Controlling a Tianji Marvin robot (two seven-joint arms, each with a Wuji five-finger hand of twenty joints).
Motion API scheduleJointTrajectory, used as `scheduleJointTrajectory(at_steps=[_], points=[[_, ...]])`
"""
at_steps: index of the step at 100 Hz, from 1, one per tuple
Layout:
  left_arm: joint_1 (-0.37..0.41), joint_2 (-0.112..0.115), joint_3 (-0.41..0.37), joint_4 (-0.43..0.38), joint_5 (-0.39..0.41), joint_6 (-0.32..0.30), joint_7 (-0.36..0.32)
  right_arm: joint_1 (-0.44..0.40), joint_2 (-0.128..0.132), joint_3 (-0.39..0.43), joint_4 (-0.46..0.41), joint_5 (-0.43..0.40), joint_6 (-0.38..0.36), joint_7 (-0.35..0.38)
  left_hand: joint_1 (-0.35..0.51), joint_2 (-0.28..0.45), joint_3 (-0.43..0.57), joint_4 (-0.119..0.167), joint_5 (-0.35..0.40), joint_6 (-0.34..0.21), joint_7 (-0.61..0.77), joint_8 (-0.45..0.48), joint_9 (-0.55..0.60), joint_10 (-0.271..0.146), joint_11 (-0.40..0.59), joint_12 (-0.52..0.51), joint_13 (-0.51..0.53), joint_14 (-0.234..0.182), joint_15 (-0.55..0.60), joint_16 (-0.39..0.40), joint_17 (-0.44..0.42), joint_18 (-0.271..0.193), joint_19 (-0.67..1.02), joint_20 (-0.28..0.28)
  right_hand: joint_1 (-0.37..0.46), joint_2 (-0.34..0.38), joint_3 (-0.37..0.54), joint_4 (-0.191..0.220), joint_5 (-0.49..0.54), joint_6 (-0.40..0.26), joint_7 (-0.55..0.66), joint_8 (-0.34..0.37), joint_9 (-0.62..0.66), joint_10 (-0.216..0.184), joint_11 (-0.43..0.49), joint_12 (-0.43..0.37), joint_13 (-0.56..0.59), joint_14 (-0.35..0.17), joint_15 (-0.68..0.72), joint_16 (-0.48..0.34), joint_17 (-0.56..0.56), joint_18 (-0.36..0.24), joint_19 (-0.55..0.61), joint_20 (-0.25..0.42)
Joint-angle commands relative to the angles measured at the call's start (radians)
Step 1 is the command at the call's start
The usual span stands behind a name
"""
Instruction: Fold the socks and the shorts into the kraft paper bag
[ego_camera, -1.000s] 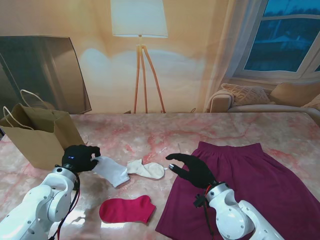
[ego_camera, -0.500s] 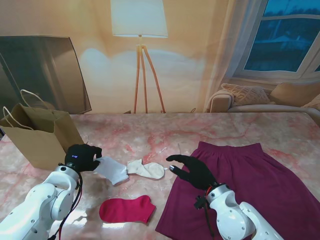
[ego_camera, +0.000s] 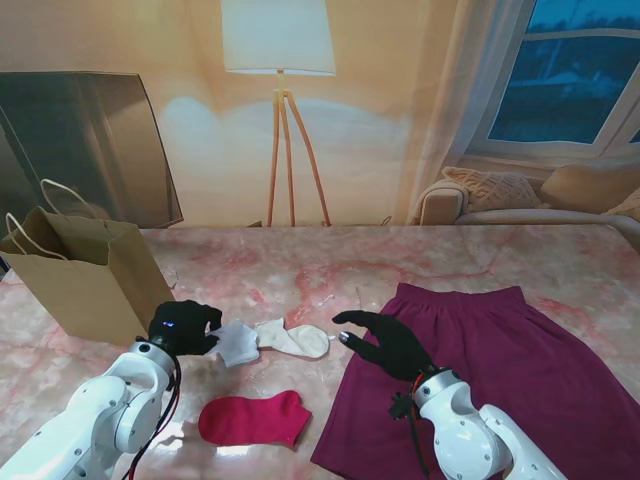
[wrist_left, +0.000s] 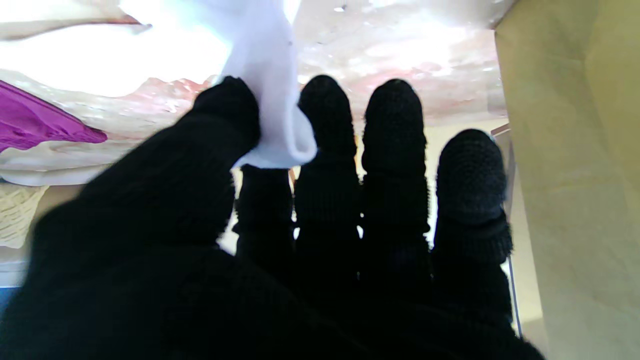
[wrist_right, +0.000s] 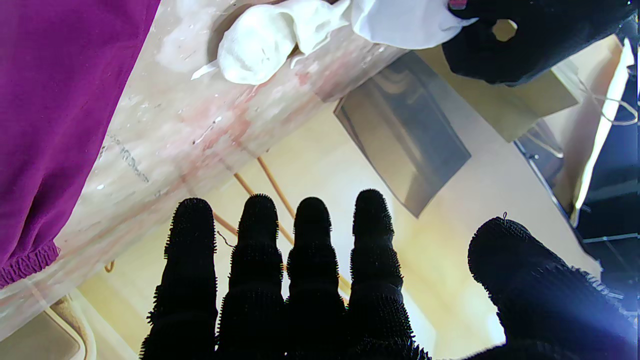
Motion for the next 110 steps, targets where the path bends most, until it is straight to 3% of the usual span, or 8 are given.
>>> scheduleJointTrajectory(at_steps=[1,37,79,97,110], points=[[0.009,-0.002,0.016,-0.003,-0.008,-0.004,-0.003,-0.008,0.001,-0.004,-0.003,0.0,-0.002,0.0,-0.007,-0.017,0.003,-0.053,0.038,0.007,0.065,-0.008,0.044,-0.008,0.019,-0.011,0.029,-0.022,0.041,-0.003,0.008,0.0,0.047,-0.01,0.012,0.021,-0.008,-0.039,-0.007,-0.026,0.015,0.014,-0.001,-0.005,0.011,0.012,0.021,0.005,0.006,0.019,-0.002,-0.002,0.019,0.036],[-0.054,-0.001,0.107,0.076,0.003,0.03,0.048,-0.009,0.004,-0.002,-0.005,0.005,-0.006,0.018,-0.017,-0.066,0.03,-0.053,0.048,0.008,0.084,-0.009,0.058,-0.019,0.09,-0.015,0.041,-0.038,0.091,0.011,0.018,-0.003,0.075,-0.017,0.014,0.022,-0.012,-0.04,0.003,-0.032,0.02,0.016,-0.003,-0.003,0.01,0.011,0.019,0.006,0.006,0.018,0.006,-0.009,0.02,0.036],[-0.107,-0.001,0.127,0.091,0.069,0.104,0.077,-0.014,0.007,0.009,-0.01,0.007,-0.004,0.032,-0.015,-0.123,0.081,-0.047,0.046,-0.003,0.094,-0.012,0.071,-0.014,0.16,-0.011,0.049,-0.049,0.154,0.038,0.022,-0.006,0.103,-0.014,0.016,0.024,-0.014,-0.04,0.004,-0.034,0.021,0.017,-0.003,-0.004,0.009,0.011,0.018,0.006,0.005,0.018,0.006,-0.01,0.02,0.035],[-0.143,0.004,0.192,0.13,0.098,0.104,0.11,-0.013,0.008,0.01,-0.006,0.014,-0.006,0.04,-0.019,-0.134,0.107,-0.041,0.022,-0.009,0.069,-0.02,0.074,-0.029,0.191,-0.012,0.053,-0.063,0.173,0.047,0.026,-0.018,0.111,-0.015,0.017,0.024,-0.015,-0.04,0.008,-0.038,0.023,0.018,-0.004,-0.003,0.008,0.01,0.019,0.006,0.006,0.019,0.007,-0.01,0.02,0.035],[-0.178,0.004,0.246,0.173,0.077,0.094,0.122,-0.016,0.01,0.012,-0.008,0.016,-0.008,0.049,-0.021,-0.159,0.163,-0.033,-0.009,-0.001,0.016,-0.014,0.065,-0.032,0.215,0.003,0.046,-0.052,0.179,0.054,0.017,-0.02,0.111,-0.017,0.019,0.025,-0.017,-0.04,0.01,-0.04,0.024,0.019,-0.005,-0.004,0.008,0.01,0.019,0.007,0.006,0.019,0.007,-0.012,0.02,0.035]])
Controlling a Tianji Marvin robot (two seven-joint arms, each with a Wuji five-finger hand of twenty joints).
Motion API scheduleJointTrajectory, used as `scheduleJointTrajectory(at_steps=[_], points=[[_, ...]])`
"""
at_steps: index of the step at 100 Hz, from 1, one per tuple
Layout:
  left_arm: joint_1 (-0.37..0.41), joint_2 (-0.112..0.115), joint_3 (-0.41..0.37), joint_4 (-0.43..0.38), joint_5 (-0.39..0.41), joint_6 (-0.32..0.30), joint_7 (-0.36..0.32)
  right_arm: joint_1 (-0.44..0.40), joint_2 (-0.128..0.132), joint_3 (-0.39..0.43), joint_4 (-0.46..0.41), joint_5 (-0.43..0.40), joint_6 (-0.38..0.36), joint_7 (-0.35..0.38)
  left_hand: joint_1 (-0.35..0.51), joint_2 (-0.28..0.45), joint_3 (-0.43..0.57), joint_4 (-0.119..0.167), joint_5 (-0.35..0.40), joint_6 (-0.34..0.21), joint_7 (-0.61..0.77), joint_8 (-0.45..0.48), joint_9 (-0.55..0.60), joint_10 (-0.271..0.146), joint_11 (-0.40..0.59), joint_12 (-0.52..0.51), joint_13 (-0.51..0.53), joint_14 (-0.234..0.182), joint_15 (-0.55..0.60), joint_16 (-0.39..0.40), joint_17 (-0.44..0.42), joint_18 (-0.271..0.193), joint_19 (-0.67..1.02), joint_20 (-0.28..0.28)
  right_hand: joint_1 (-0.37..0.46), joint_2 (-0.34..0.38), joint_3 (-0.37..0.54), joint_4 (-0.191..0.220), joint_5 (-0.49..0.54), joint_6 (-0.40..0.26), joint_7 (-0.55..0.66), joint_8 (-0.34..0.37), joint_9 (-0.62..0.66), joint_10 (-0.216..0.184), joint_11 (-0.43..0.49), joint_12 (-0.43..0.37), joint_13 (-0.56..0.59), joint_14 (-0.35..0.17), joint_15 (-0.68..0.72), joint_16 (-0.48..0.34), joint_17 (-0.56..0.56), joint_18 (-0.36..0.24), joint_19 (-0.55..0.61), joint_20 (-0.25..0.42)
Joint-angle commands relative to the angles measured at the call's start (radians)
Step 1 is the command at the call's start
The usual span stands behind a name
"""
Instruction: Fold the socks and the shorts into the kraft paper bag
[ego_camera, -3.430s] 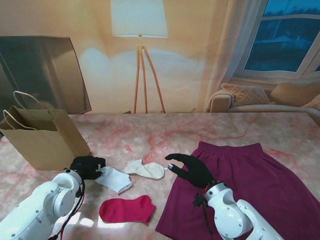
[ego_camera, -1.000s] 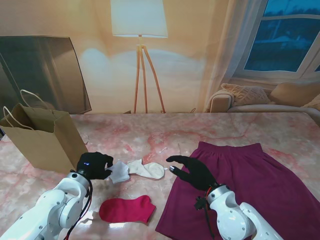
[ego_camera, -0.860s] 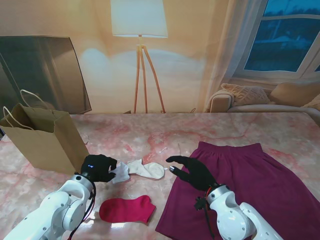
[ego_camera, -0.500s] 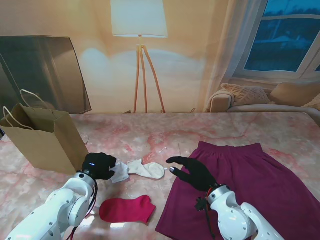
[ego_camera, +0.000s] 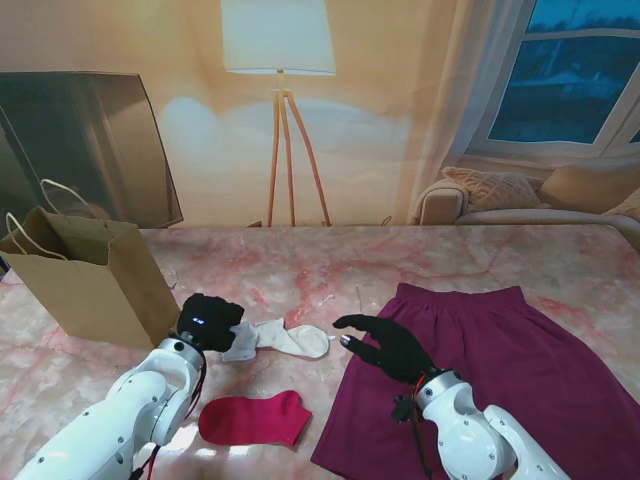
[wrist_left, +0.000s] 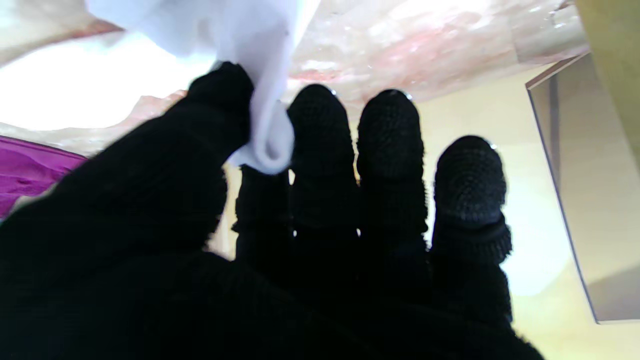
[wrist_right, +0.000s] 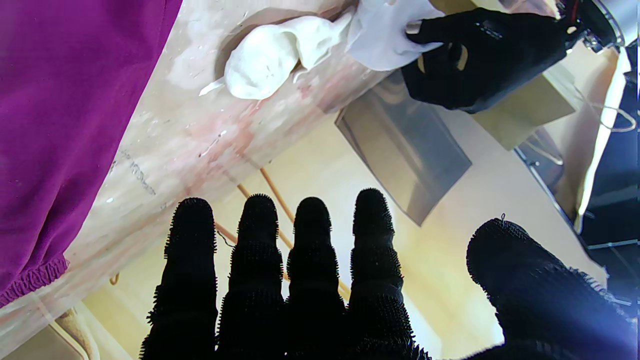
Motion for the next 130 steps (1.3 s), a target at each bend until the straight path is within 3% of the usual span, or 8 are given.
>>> scheduleJointTrajectory(at_steps=[1,31,38,65,83,97,111,130], points=[[-0.008,-0.004,0.012,0.016,-0.015,-0.012,-0.005,-0.009,0.004,0.0,-0.003,-0.002,-0.005,0.005,0.007,-0.045,0.053,-0.031,-0.022,-0.006,-0.022,-0.005,0.034,-0.018,0.036,0.011,0.034,-0.028,0.051,0.017,0.001,-0.003,0.046,-0.008,0.019,0.016,-0.017,-0.04,0.01,-0.037,0.013,0.014,-0.005,-0.004,0.008,0.01,0.019,0.007,0.006,0.019,0.007,-0.012,0.02,0.035],[-0.033,0.003,0.056,0.04,-0.022,-0.051,-0.037,-0.018,0.005,0.011,-0.009,-0.007,-0.007,0.007,-0.112,-0.037,0.052,-0.058,-0.027,0.045,-0.142,0.04,-0.012,-0.074,0.063,-0.009,0.01,-0.044,0.041,0.018,-0.01,-0.002,0.043,0.003,0.021,0.016,-0.018,-0.04,0.014,-0.042,0.015,0.016,-0.003,-0.004,0.009,0.011,0.019,0.005,0.006,0.019,0.006,-0.013,0.02,0.034],[-0.023,0.008,0.047,0.024,-0.006,-0.062,-0.064,-0.018,0.005,0.011,-0.009,-0.006,-0.005,0.008,-0.231,0.012,0.058,0.007,-0.034,0.071,-0.211,0.097,-0.063,-0.067,0.043,-0.043,-0.023,-0.042,-0.006,0.01,-0.038,-0.004,0.008,-0.004,0.022,0.016,-0.018,-0.04,0.016,-0.039,0.016,0.016,-0.003,-0.003,0.009,0.011,0.019,0.005,0.006,0.019,0.005,-0.012,0.019,0.034],[0.073,0.012,-0.052,-0.08,0.008,-0.102,-0.132,-0.014,0.004,0.008,-0.004,-0.006,-0.007,0.005,-0.352,0.09,-0.115,0.006,-0.094,0.095,-0.325,0.113,-0.183,-0.013,-0.105,-0.112,-0.137,0.006,-0.172,-0.016,-0.171,0.032,-0.119,0.036,0.022,0.017,-0.018,-0.04,0.013,-0.04,0.015,0.016,-0.004,-0.005,0.01,0.011,0.019,0.005,0.006,0.019,-0.005,-0.005,0.015,0.034],[0.126,0.0,-0.121,-0.127,-0.037,-0.093,-0.13,-0.01,0.003,0.005,0.002,-0.007,-0.009,-0.001,-0.323,0.292,-0.316,0.059,-0.088,0.114,-0.358,0.102,-0.226,0.033,-0.202,-0.157,-0.198,0.045,-0.26,-0.036,-0.253,0.063,-0.222,0.082,0.021,0.016,-0.018,-0.04,0.014,-0.042,0.015,0.016,-0.002,-0.003,0.01,0.012,0.018,0.003,0.006,0.019,-0.005,-0.004,0.016,0.036],[0.113,-0.006,-0.132,-0.11,-0.044,-0.05,-0.107,-0.006,0.003,0.0,0.007,-0.007,-0.012,-0.002,-0.257,0.311,-0.139,0.082,-0.072,0.106,-0.342,0.107,-0.227,0.03,-0.263,-0.192,-0.203,0.042,-0.3,-0.067,-0.261,0.063,-0.24,0.083,0.022,0.017,-0.019,-0.04,0.014,-0.041,0.015,0.016,-0.003,-0.003,0.01,0.011,0.019,0.004,0.006,0.019,-0.004,-0.003,0.016,0.037],[0.08,-0.012,-0.118,-0.064,-0.09,-0.018,-0.098,-0.004,0.003,-0.002,0.008,-0.007,-0.012,-0.002,-0.19,0.267,-0.003,0.05,-0.13,0.093,-0.378,0.077,-0.317,0.036,-0.369,-0.255,-0.265,0.042,-0.392,-0.11,-0.295,0.053,-0.305,0.054,0.022,0.017,-0.019,-0.04,0.016,-0.043,0.016,0.017,-0.003,-0.006,0.01,0.011,0.018,0.003,0.005,0.019,-0.004,-0.002,0.017,0.038],[0.03,-0.016,-0.073,-0.003,-0.158,0.013,-0.139,-0.002,0.003,-0.002,0.009,-0.006,-0.009,0.001,-0.187,0.216,0.013,0.038,-0.275,0.201,-0.581,0.005,-0.5,0.073,-0.455,-0.323,-0.399,0.044,-0.51,-0.149,-0.387,0.039,-0.418,0.043,0.023,0.017,-0.018,-0.04,0.017,-0.042,0.017,0.017,-0.004,-0.004,0.01,0.011,0.018,0.004,0.005,0.019,-0.004,-0.003,0.018,0.04]])
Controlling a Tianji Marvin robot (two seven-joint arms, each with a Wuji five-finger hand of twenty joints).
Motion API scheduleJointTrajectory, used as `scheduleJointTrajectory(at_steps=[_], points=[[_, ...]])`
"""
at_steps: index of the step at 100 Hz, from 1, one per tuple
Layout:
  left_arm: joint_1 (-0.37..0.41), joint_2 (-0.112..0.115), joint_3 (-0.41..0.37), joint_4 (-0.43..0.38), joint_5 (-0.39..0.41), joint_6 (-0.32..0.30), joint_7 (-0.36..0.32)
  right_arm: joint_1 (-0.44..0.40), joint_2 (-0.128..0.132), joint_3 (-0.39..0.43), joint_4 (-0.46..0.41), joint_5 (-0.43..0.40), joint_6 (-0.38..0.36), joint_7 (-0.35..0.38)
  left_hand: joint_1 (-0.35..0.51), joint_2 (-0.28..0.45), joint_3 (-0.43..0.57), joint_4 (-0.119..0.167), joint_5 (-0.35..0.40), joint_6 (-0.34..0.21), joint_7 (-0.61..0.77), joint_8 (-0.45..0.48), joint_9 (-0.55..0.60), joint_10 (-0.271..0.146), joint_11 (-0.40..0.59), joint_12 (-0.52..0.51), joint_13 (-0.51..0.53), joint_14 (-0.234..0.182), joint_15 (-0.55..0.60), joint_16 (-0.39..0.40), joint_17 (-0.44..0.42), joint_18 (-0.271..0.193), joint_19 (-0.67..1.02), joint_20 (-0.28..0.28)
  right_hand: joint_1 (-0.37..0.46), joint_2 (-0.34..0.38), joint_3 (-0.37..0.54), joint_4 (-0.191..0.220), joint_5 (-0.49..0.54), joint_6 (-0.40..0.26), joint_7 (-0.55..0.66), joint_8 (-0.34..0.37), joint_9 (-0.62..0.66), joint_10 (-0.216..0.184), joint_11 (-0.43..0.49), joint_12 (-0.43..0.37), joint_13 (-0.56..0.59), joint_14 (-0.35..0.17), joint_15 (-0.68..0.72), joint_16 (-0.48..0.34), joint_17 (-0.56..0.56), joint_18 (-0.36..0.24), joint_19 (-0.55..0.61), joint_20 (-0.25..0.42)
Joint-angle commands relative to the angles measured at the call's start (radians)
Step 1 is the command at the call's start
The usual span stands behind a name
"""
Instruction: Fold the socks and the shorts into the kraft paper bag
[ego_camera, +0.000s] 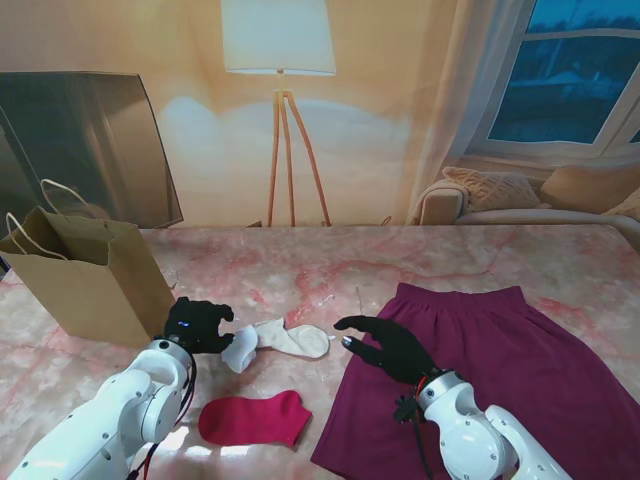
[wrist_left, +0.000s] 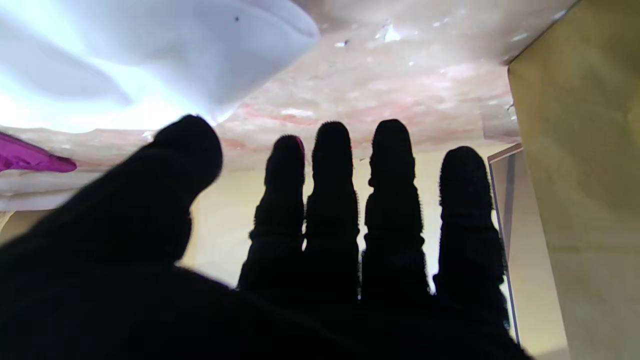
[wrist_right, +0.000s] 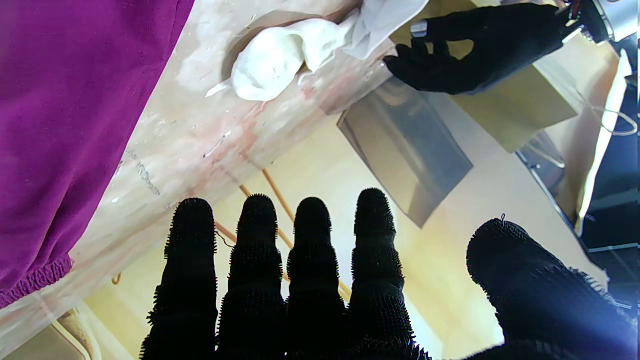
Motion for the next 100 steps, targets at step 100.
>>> scheduleJointTrajectory(at_steps=[100], points=[[-0.01,-0.04,-0.009,0.069,-0.205,-0.029,0.05,-0.003,0.0,-0.007,0.005,0.0,0.002,0.006,0.206,-0.174,0.022,-0.077,-0.047,-0.371,0.709,0.57,0.242,-0.025,0.037,0.112,0.175,-0.031,0.083,-0.004,0.003,-0.01,-0.023,0.025,0.025,0.021,-0.019,-0.041,0.017,-0.032,0.017,0.01,0.0,-0.004,0.007,0.01,0.018,-0.003,0.005,0.018,-0.002,-0.006,0.016,0.038]])
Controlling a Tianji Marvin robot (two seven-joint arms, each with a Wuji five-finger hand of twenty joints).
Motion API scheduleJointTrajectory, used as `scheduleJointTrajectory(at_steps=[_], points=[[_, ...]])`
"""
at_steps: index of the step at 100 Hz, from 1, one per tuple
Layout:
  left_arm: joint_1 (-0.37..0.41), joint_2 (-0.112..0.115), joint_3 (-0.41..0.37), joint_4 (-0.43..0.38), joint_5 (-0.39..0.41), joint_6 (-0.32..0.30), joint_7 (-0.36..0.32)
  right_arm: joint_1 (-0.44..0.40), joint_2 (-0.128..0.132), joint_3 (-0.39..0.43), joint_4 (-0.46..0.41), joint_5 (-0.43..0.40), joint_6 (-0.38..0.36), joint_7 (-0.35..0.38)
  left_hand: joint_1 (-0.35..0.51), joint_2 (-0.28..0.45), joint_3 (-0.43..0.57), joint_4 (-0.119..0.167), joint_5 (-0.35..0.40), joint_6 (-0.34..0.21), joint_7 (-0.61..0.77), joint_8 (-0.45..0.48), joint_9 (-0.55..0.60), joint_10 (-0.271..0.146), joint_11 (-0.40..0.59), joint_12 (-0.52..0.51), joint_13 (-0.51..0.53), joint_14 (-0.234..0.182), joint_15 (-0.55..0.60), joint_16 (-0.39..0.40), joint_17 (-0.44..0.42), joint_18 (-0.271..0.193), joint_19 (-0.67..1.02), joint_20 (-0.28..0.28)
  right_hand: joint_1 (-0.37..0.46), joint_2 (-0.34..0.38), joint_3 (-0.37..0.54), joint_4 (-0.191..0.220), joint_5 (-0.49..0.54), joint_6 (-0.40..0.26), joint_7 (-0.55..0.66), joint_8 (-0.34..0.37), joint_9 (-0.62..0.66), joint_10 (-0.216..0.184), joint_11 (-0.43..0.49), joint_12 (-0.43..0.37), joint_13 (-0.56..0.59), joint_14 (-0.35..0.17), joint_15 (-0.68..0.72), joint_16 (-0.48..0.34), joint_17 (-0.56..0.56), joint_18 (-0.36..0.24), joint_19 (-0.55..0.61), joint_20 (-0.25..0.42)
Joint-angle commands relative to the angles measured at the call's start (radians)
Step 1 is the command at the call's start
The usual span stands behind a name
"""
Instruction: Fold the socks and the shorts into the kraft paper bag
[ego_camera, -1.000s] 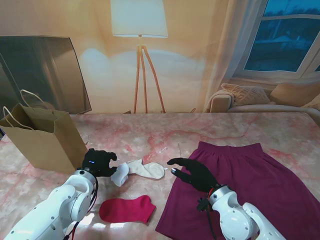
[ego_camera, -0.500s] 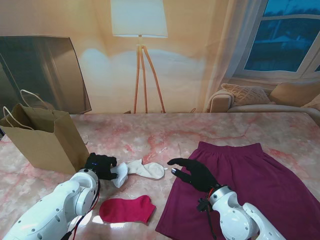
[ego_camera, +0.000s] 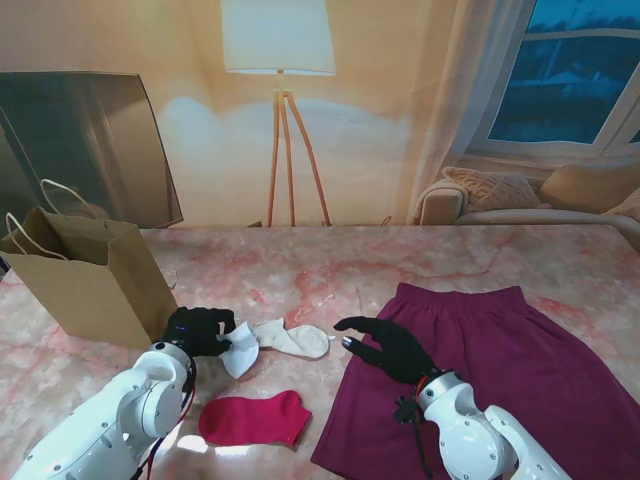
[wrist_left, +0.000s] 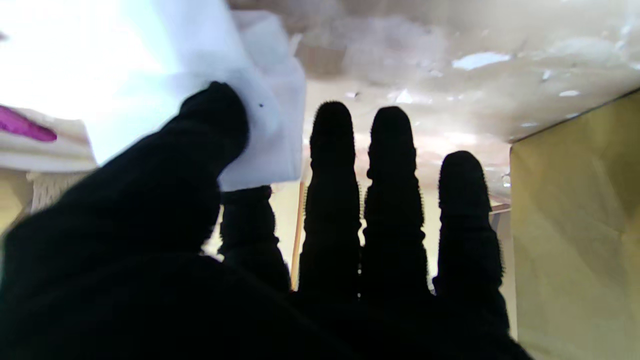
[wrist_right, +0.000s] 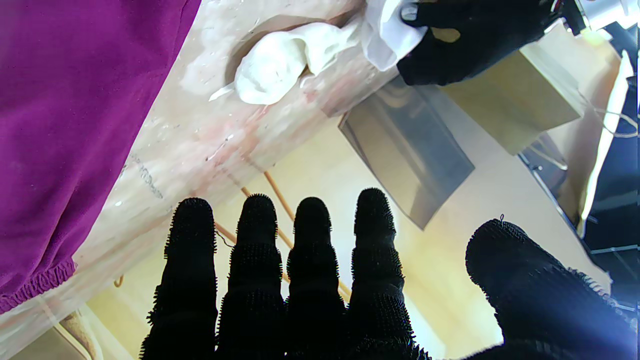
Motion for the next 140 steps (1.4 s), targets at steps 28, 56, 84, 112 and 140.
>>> scheduleJointTrajectory(at_steps=[28,56,84,112,140], points=[[0.062,-0.03,-0.058,-0.092,-0.038,-0.012,0.092,-0.005,0.001,-0.004,-0.001,-0.001,-0.001,0.007,0.085,-0.074,0.03,-0.034,0.008,-0.031,0.012,-0.014,0.26,-0.091,-0.056,0.212,0.171,-0.07,0.146,-0.003,0.114,-0.022,0.145,-0.015,0.027,0.016,-0.023,-0.041,0.019,-0.032,0.018,0.011,0.001,-0.004,0.008,0.011,0.019,-0.001,0.006,0.018,0.007,-0.011,0.021,0.038],[0.08,-0.038,-0.096,-0.132,-0.044,-0.03,0.133,-0.002,-0.001,-0.005,0.004,-0.001,-0.007,0.0,0.084,-0.074,0.051,-0.03,0.234,-0.019,-0.072,-0.518,0.307,-0.083,-0.087,0.23,0.182,-0.054,0.158,-0.025,0.118,-0.025,0.167,-0.05,0.028,0.015,-0.023,-0.041,0.016,-0.035,0.017,0.011,0.001,-0.003,0.01,0.011,0.019,-0.001,0.006,0.019,0.007,-0.011,0.021,0.037],[0.115,-0.036,-0.164,-0.24,0.008,-0.033,0.152,-0.004,-0.002,0.001,0.003,-0.006,-0.009,-0.008,0.071,-0.078,0.087,-0.027,0.216,-0.023,-0.071,-0.453,0.3,-0.075,-0.068,0.263,0.176,-0.05,0.18,-0.006,0.116,-0.013,0.16,-0.052,0.027,0.015,-0.021,-0.041,0.015,-0.033,0.017,0.011,0.0,-0.004,0.01,0.011,0.019,-0.001,0.006,0.019,0.007,-0.012,0.021,0.037],[0.148,-0.035,-0.247,-0.4,0.052,0.005,0.126,-0.001,-0.004,0.0,0.008,-0.002,-0.016,-0.014,0.069,-0.074,0.088,-0.024,0.214,-0.019,-0.081,-0.438,0.295,-0.073,-0.064,0.271,0.172,-0.048,0.182,-0.001,0.117,-0.013,0.161,-0.049,0.027,0.015,-0.021,-0.041,0.014,-0.034,0.017,0.01,0.001,-0.004,0.01,0.011,0.02,0.0,0.006,0.019,0.008,-0.012,0.022,0.036],[0.139,-0.034,-0.304,-0.517,0.084,0.043,0.082,-0.002,-0.005,0.004,0.01,-0.001,-0.02,-0.02,0.07,-0.07,0.086,-0.019,0.213,-0.021,-0.089,-0.425,0.294,-0.073,-0.063,0.273,0.171,-0.05,0.18,0.003,0.118,-0.018,0.159,-0.047,0.027,0.014,-0.02,-0.041,0.013,-0.034,0.016,0.01,0.001,-0.004,0.01,0.011,0.02,0.0,0.006,0.019,0.008,-0.012,0.022,0.036]])
